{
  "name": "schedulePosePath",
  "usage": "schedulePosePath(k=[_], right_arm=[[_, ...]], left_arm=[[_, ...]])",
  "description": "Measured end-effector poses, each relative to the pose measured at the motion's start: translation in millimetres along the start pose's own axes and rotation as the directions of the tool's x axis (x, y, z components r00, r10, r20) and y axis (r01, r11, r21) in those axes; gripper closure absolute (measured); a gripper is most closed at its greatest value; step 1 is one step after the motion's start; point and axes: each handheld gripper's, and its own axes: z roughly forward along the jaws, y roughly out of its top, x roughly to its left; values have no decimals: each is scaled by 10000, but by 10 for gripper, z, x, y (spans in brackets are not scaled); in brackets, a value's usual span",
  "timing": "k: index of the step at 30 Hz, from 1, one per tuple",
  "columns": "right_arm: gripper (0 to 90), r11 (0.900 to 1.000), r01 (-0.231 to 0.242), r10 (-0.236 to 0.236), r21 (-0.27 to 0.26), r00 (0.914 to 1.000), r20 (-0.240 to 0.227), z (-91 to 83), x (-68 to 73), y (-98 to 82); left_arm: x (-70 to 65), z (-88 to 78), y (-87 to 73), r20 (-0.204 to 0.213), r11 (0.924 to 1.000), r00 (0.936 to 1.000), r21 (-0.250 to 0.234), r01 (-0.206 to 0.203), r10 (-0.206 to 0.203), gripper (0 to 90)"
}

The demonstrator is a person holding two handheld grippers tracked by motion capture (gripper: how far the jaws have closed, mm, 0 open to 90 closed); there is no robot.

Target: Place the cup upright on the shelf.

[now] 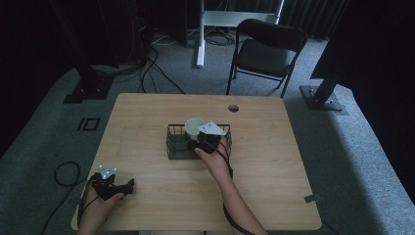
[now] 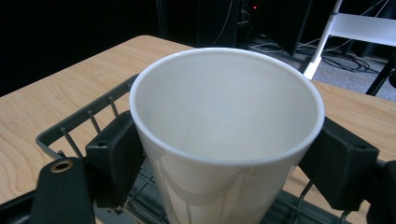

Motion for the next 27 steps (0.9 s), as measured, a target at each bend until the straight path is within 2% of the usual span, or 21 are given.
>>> schedulePosePath(k=[4,13,27], right_arm=[[125,9999,-97,98,63,9999,-111,-10,1,-5],[125,9993,-265,259,-251,9993,-257,-106,-17,32],[126,9999,-77,75,-132,9997,-219,-276,-92,-36]], left_arm=[[0,0,0,1,10000,10000,1,0,0,20],[0,0,0,2,10000,10000,2,1,-1,20],[1,0,0,-1,10000,10000,2,-11,11,20]])
